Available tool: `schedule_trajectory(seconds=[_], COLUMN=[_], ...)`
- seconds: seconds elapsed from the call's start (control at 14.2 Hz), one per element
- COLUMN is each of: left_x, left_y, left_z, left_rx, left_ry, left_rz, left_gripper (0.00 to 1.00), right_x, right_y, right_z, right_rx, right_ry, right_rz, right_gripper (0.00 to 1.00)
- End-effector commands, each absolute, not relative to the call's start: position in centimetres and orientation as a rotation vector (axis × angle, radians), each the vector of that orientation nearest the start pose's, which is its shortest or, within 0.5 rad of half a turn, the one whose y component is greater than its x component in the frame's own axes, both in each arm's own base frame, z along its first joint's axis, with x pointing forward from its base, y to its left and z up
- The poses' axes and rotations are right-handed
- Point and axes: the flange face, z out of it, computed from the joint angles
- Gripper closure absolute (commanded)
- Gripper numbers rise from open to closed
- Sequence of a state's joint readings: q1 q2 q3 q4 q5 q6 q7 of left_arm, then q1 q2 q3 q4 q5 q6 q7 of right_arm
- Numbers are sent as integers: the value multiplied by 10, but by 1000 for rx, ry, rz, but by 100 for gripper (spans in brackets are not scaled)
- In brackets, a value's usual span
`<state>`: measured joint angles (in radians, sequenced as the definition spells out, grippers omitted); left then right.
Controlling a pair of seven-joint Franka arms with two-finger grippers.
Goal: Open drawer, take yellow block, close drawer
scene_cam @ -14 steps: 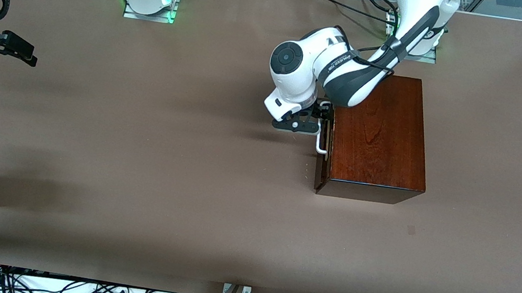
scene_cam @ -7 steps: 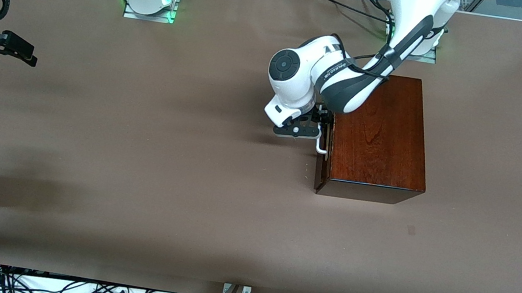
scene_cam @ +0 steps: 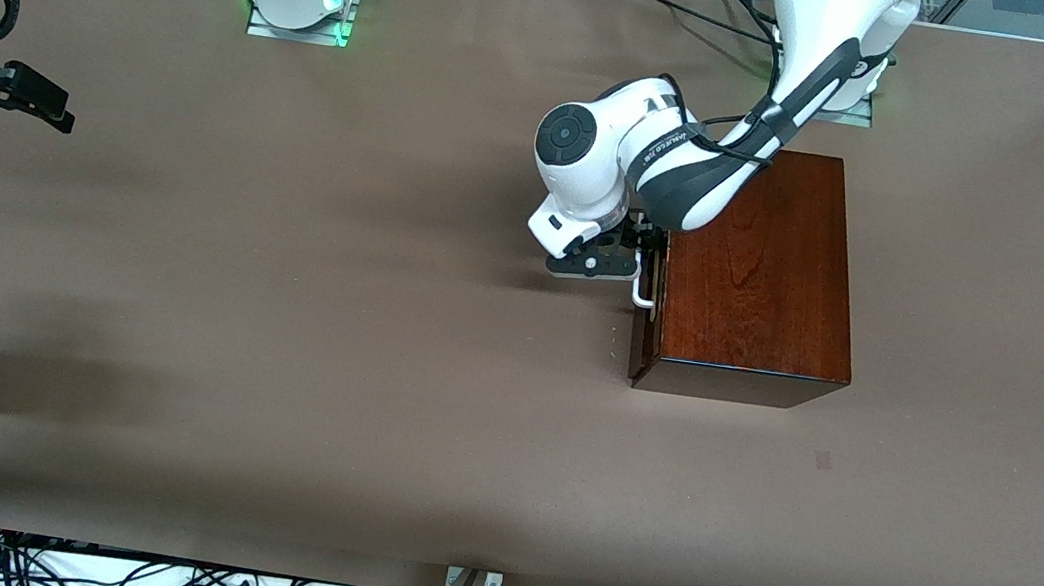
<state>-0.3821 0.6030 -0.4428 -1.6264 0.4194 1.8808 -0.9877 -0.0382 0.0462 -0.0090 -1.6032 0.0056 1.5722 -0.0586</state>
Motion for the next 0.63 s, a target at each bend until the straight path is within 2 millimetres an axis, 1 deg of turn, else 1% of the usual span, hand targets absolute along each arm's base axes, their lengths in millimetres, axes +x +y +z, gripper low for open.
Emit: schedule_trajectory(seconds=[0.0,0.21,0.28,0.35,0.49,0.56], left_x=[490,490,492,487,488,482], left_y=[-440,-447,-449,-459,-470,-477], left_z=[274,270,273,274,276,275], left_rx=[-2839,-2868,-2878,-2885,-2903,-2904], left_ry=[-13,-3,-10,5,-6,-1], left_rz=[66,57,54,54,48,45], left_gripper=[0,0,0,0,0,0], right_x=[567,567,567,567,567,567], right_y=[-28,-28,-28,-28,-28,-28], right_z=[588,587,587,587,588,587], right_rx=[-3108,-3108,-3108,-3108,-3108,-3108], right_ry=[-21,-23,-21,-21,-21,-21], right_rz=[126,128,126,128,124,128], right_gripper=[0,0,0,0,0,0])
